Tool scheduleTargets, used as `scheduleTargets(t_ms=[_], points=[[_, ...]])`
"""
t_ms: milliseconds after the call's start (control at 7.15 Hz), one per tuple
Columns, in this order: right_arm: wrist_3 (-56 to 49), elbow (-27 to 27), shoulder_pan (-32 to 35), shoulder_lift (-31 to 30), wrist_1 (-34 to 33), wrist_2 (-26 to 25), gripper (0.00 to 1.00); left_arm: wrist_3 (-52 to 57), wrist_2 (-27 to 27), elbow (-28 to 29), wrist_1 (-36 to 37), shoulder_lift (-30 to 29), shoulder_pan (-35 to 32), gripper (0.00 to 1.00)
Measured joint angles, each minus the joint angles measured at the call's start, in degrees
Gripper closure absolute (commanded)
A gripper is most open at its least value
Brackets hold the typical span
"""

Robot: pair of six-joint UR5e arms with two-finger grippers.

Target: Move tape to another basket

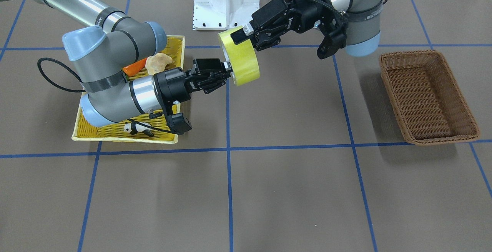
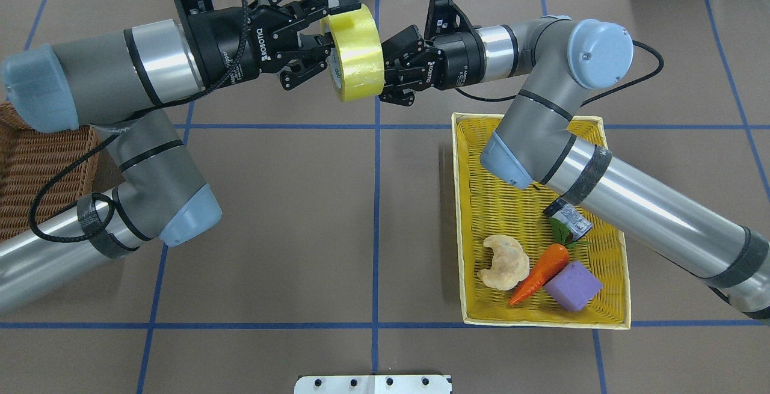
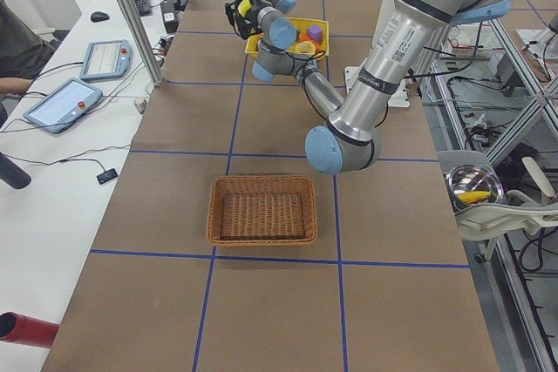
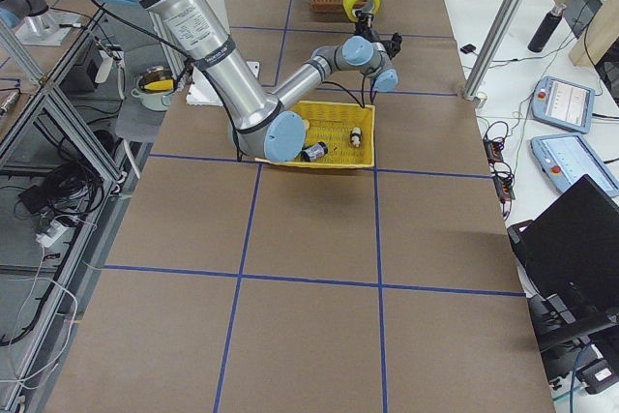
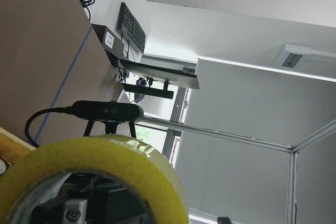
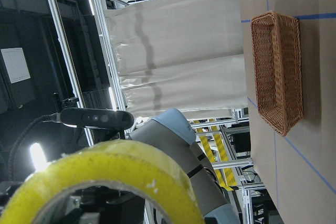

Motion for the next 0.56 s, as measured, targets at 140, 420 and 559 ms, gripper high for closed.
scheduleTargets(t_ms=[140,420,559], points=[[-0.07,0.03,-0.04,0.06,-0.01,0.0,0.26,-0.01,0.01,-0.04,-0.19,0.07,0.05,0.94],[-0.04,0.65,-0.12,0.71,-3.01,-0.04,0.01,-0.02,0.02,-0.11,-1.36,0.38,0.08,1.0],[0.02,1.01,-0.08,1.23,-4.31,0.01,0.01,0.01,0.02,-0.08,-1.76,0.64,0.13,1.0]])
